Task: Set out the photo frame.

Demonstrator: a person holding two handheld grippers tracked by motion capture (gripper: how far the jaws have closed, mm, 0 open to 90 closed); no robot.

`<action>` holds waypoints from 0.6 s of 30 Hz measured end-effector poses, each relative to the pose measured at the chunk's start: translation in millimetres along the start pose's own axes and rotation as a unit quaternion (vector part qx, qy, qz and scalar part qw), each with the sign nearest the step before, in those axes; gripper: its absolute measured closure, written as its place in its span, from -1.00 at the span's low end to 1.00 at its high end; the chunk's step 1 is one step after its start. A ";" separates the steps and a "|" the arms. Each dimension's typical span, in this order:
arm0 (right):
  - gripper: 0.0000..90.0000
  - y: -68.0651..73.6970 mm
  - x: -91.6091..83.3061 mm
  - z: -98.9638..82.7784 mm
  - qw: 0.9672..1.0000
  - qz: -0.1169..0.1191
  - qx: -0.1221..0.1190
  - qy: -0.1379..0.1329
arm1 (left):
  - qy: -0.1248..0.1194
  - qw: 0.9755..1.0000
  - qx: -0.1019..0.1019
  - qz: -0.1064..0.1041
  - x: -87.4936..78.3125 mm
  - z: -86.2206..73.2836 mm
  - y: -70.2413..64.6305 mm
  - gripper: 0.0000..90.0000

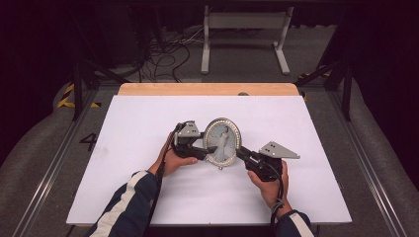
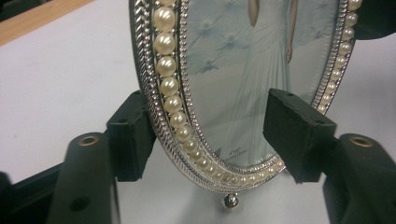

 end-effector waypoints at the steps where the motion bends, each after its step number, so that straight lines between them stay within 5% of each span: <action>1: 0.81 0.2 0.1 0.1 1.000 0.000 0.000 0.000 | 0.000 1.000 0.000 0.000 0.0 0.0 0.0 -0.08; 10: 0.79 -3.5 3.4 0.2 1.000 0.001 0.014 0.004 | 0.007 1.000 -0.011 -0.006 -10.9 -3.9 -6.2 0.02; 18: 0.77 -7.6 8.4 1.0 1.000 0.003 0.021 0.009 | 0.002 1.000 -0.021 0.013 -19.5 -7.2 -19.8 0.03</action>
Point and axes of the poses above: each handheld gripper's, and its own axes: x roughly forward along the jaws, z roughly out of its top, y roughly to its left, the point moved 8 cm from there along x, roughly forward along the jaws, and after that the axes turned 10 degrees about -z, right-handed, at the moved point
